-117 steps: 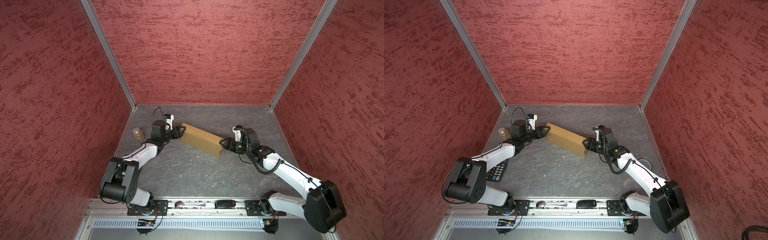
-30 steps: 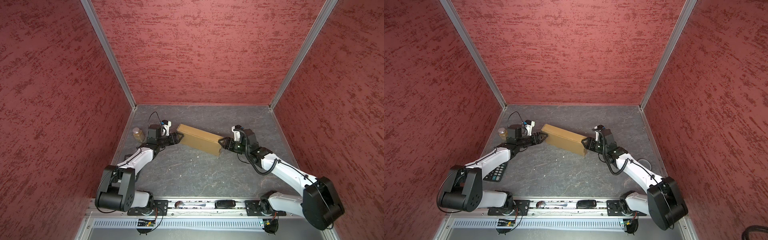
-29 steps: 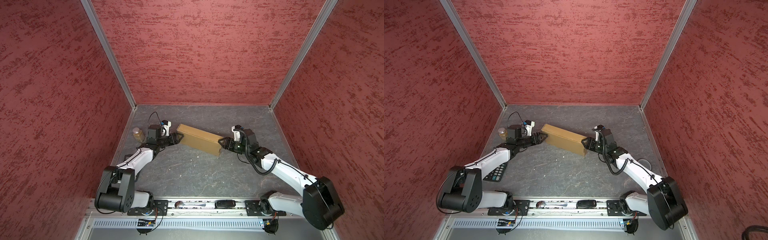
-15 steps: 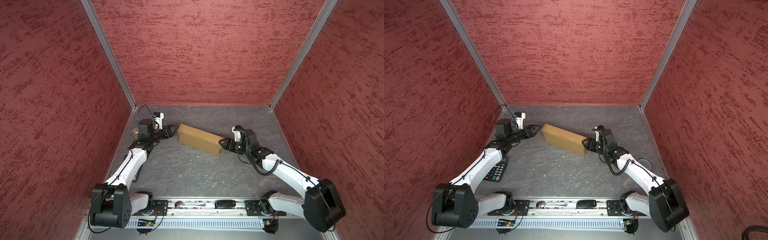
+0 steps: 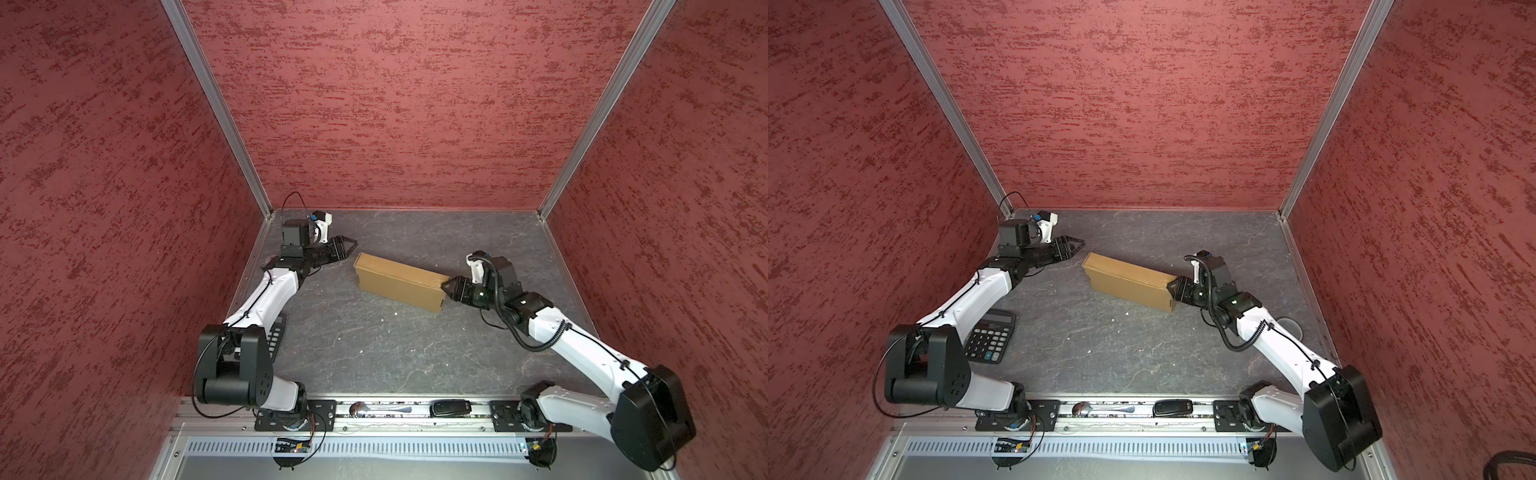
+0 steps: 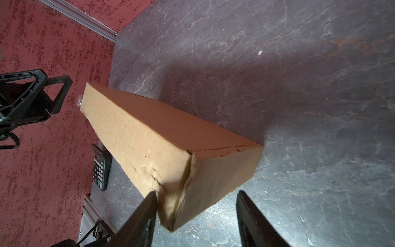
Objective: Fold the paper box
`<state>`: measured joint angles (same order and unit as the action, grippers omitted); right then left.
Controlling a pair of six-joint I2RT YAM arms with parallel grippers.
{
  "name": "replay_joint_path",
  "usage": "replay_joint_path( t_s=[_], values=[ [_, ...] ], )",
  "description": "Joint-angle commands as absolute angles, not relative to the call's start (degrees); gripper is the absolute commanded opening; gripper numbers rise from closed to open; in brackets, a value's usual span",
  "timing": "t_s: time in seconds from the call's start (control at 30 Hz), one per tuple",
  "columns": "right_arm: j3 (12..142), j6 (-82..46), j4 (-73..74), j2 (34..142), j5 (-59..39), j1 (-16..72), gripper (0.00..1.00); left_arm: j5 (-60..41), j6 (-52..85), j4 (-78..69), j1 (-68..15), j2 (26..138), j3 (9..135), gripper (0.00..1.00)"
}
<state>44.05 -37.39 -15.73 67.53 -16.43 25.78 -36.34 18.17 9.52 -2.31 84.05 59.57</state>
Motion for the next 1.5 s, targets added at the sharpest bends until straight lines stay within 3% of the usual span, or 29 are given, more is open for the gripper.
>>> replay_joint_path(
  t_s=[0.0,0.33,1.47],
  values=[
    [46.4,-37.2,-18.5,68.3,-15.6,26.2,0.58,-39.1,16.3,11.4,-2.7,85.3,60.7,0.55],
    [47.8,-36.6,-18.0,71.1,-17.9,26.2,0.47,-39.1,13.5,16.0,-6.1,86.9,60.8,0.54],
    [49.1,-30.6,-20.7,73.8,-20.5,26.0,0.38,-33.5,13.2,22.2,-10.7,78.3,53.3,0.47]
  ],
)
